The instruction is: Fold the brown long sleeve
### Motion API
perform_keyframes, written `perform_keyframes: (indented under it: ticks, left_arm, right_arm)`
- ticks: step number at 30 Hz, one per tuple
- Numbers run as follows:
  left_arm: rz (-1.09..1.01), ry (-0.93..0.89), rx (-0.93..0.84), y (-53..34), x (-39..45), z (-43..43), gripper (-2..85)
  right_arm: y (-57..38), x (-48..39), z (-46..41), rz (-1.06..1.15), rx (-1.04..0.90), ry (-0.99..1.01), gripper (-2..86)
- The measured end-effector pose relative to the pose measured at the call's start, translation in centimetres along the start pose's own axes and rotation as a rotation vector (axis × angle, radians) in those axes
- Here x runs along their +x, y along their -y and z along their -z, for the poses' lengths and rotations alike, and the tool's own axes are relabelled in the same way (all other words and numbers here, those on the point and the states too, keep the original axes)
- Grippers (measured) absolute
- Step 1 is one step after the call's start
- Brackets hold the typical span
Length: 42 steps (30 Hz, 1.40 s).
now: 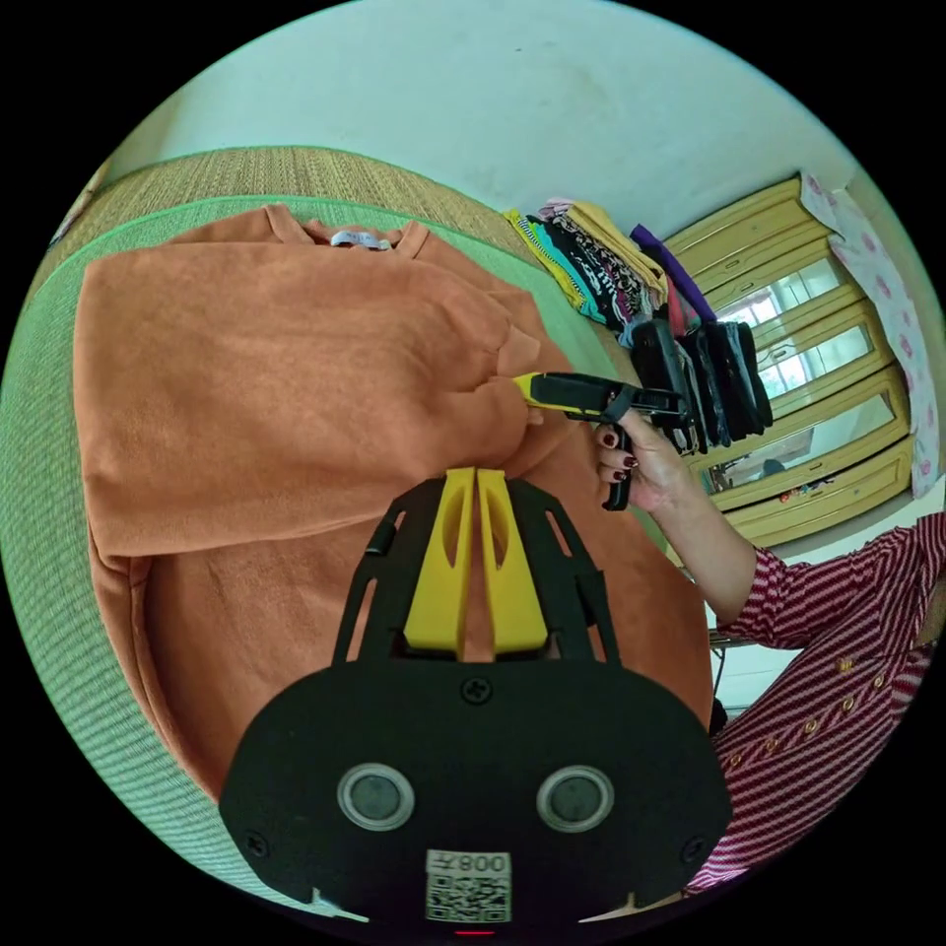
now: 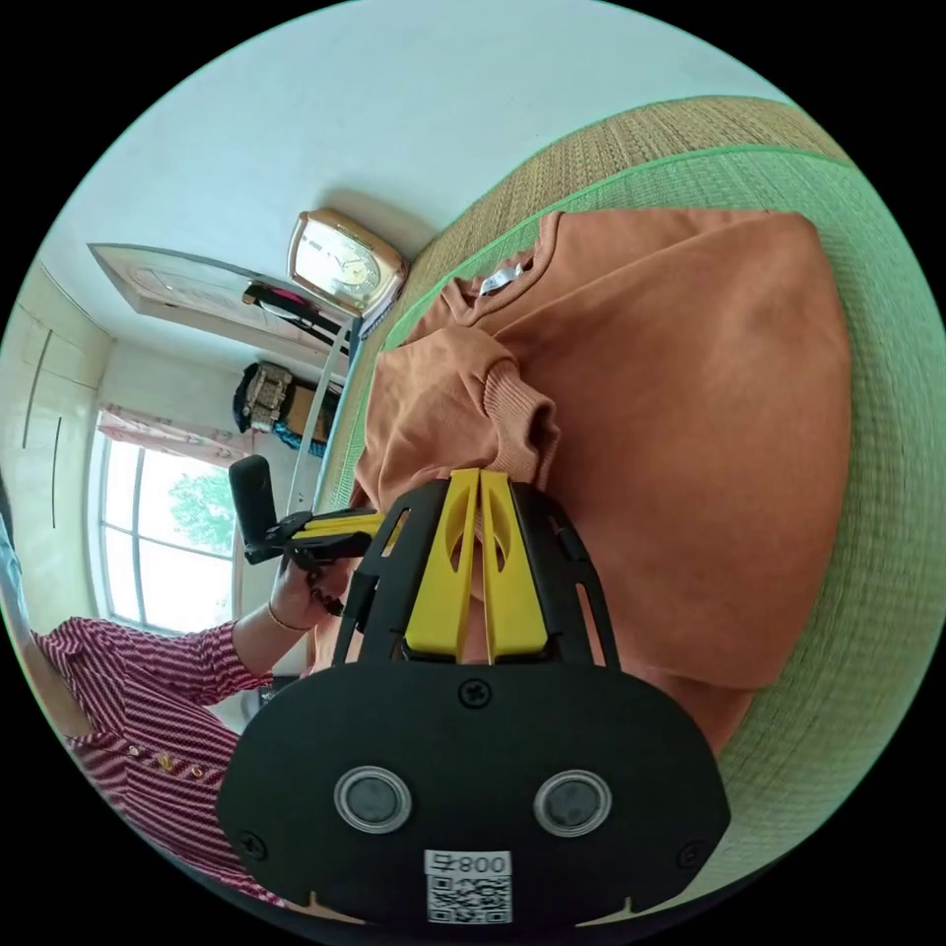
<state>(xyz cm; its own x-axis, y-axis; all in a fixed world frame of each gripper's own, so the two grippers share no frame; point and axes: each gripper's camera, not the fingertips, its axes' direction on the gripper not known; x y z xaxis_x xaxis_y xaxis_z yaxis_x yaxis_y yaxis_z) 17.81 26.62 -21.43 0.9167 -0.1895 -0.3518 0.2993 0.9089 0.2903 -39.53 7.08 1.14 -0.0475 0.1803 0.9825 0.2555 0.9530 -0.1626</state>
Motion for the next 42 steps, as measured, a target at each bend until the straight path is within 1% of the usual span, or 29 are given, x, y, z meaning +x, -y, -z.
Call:
perform_keyframes:
  ticks: [2,4,6,7,8,11,15,17,19,20,21,22,23,24,25,26,27,29,31,33,34,35,37,39,42]
  left_arm:
    - [-0.002,-0.026,0.093,0.2,0.3,1.6,0.2]
    - [0.026,-0.025,0.126,0.5,-0.1,2.0,0.2]
    - [0.06,0.016,0.09,0.7,-0.9,1.2,0.1]
    - [0.074,0.057,0.011,0.8,-1.5,-0.3,0.1]
    - [0.066,0.04,0.001,0.4,-1.8,-1.1,0.1]
    - [0.094,0.005,0.045,-0.4,-2.2,-0.9,0.1]
    - [0.08,0.038,0.061,-0.6,-1.3,-1.1,0.1]
    - [0.077,0.045,0.056,-0.4,-1.0,-1.3,0.1]
    - [0.072,0.045,0.054,-0.4,-0.8,-1.4,0.0]
    - [0.064,0.048,0.054,-0.4,-0.6,-1.5,0.0]
    - [0.058,0.052,0.055,-0.4,-0.5,-1.6,0.0]
    - [0.054,0.053,0.056,-0.4,-0.4,-1.7,0.0]
    - [0.077,0.039,0.054,-0.3,-0.5,-1.7,0.0]
    - [0.107,0.017,0.051,-0.2,-0.7,-1.6,0.0]
    - [0.131,-0.048,0.052,0.1,-0.8,-1.2,0.1]
    - [0.106,-0.075,0.088,0.3,-0.3,-0.2,0.1]
    - [0.099,-0.06,0.113,0.3,-0.1,0.5,0.1]
    - [0.094,0.056,0.174,0.4,0.1,2.7,0.1]
    - [0.139,0.16,0.183,0.4,-1.0,3.5,0.1]
    - [0.206,0.225,0.158,0.0,-2.9,3.4,0.1]
    - [0.243,0.265,0.109,-0.2,-4.1,2.7,0.1]
    - [0.24,0.255,0.083,-0.4,-4.9,1.7,0.1]
    - [0.248,0.216,0.141,-1.0,-5.4,1.6,0.1]
    - [0.244,0.219,0.146,-0.8,-5.3,1.2,0.0]
    - [0.216,0.273,0.141,0.5,-4.8,0.4,0.0]
  right_arm:
    - [-0.3,-0.4,0.0,0.01,0.004,-0.017,0.1]
    - [-0.5,-1.2,-0.2,0.027,0.001,-0.041,0.1]
    - [-0.9,-1.7,-0.2,0.039,-0.003,-0.056,0.1]
    - [-1.1,-1.7,-0.1,0.038,0.0,-0.05,0.1]
    - [-1.2,-1.8,0.0,0.038,-0.001,-0.048,0.1]
    - [-1.2,-2.2,1.1,0.016,0.001,-0.025,0.0]
    - [0.9,-5.9,2.9,0.08,0.066,-0.081,0.0]
    - [2.7,-6.5,2.2,0.086,0.055,-0.104,0.0]
    - [4.9,-5.1,-0.1,0.035,0.001,-0.23,0.0]
    - [5.3,-4.4,-0.9,0.013,-0.023,-0.25,0.0]
    - [5.8,-3.2,-1.9,-0.004,-0.046,-0.207,0.0]
    - [5.9,-2.2,-1.8,-0.038,-0.019,-0.138,0.0]
    - [5.9,-2.0,-1.7,-0.047,-0.018,-0.121,0.0]
    - [5.8,-2.1,-1.7,-0.049,-0.018,-0.116,0.0]
    - [5.5,-2.6,-1.7,-0.042,-0.015,-0.135,0.0]
    - [5.4,-3.0,-1.6,-0.032,-0.016,-0.15,0.0]
    - [5.2,-3.9,-1.2,-0.007,-0.014,-0.171,0.0]
    - [4.6,-5.0,0.0,0.024,0.014,-0.18,0.0]
    - [3.4,-5.3,2.3,0.014,0.093,-0.234,0.0]
    - [2.0,-4.5,4.2,-0.035,0.16,-0.279,0.0]
    - [1.1,-3.6,5.1,-0.078,0.195,-0.317,0.0]
    - [0.6,-3.1,5.4,-0.106,0.206,-0.34,0.0]
    - [-0.6,-0.9,5.4,-0.185,0.2,-0.348,0.0]
    - [-1.1,-0.4,5.1,-0.183,0.225,-0.327,0.0]
    - [-0.1,-1.3,4.6,-0.161,0.216,-0.384,-0.1]
